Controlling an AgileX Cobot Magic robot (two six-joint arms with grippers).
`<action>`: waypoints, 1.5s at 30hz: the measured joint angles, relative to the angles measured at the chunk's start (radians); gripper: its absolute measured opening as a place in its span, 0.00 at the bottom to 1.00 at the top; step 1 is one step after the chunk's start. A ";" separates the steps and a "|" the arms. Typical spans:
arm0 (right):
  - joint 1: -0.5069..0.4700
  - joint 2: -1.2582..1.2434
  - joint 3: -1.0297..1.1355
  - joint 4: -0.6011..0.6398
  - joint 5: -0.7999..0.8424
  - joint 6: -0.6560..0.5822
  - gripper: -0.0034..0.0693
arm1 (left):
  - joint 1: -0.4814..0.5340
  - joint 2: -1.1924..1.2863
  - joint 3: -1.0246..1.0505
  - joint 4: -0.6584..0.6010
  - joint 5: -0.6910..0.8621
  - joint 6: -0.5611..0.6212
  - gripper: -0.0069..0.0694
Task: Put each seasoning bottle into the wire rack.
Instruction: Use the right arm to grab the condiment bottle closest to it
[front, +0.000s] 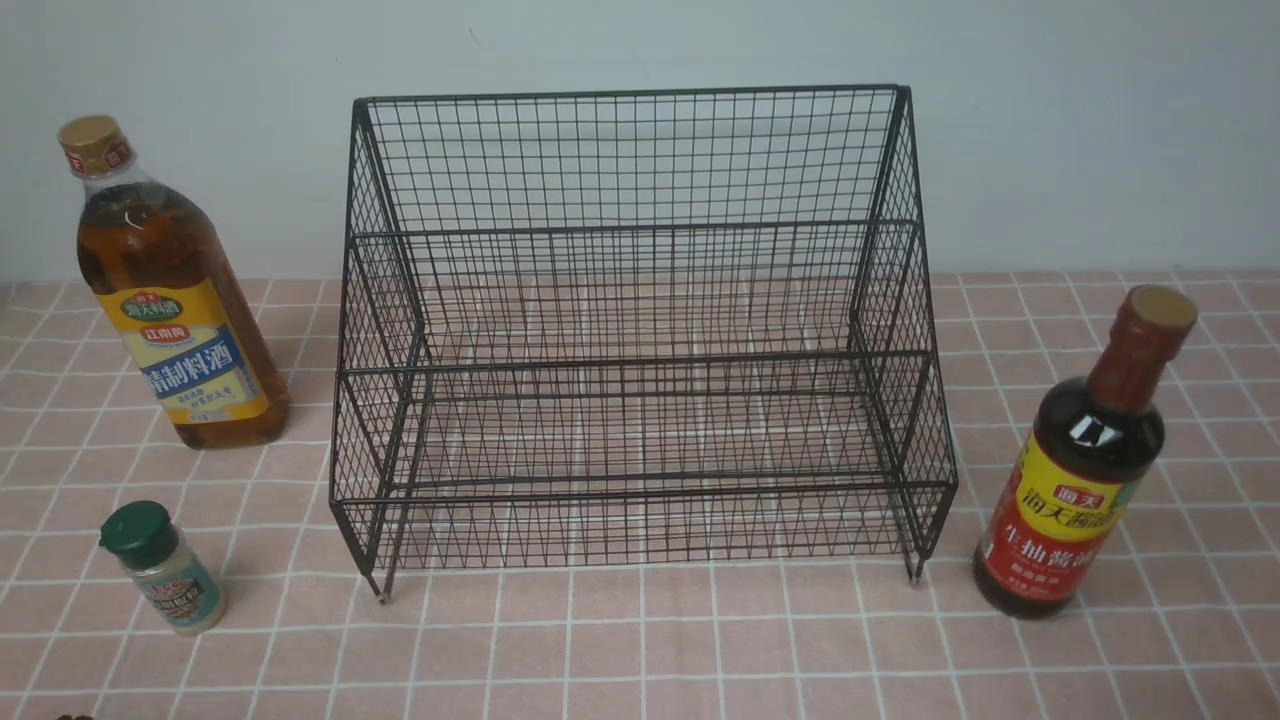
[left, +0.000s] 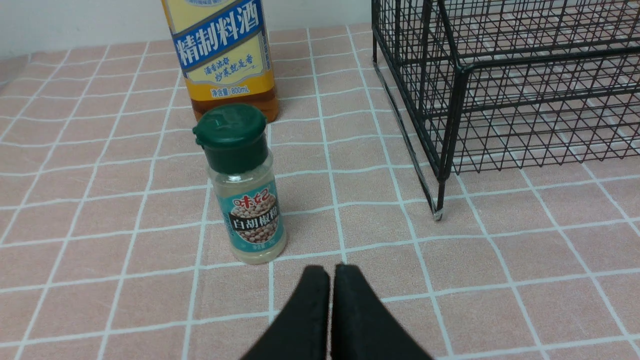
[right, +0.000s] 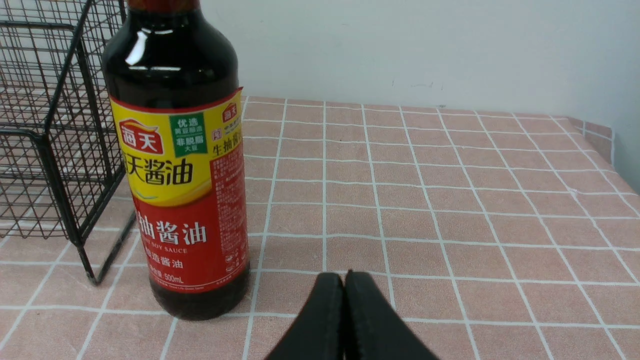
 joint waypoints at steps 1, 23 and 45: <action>0.000 0.000 0.000 0.000 0.000 0.000 0.03 | 0.000 0.000 0.000 0.000 0.000 0.000 0.08; 0.000 0.000 0.000 0.000 0.000 0.000 0.03 | 0.000 0.000 0.000 0.000 0.000 0.000 0.08; 0.000 0.000 0.010 0.160 -0.503 0.137 0.03 | 0.000 0.000 0.000 0.000 0.000 0.000 0.08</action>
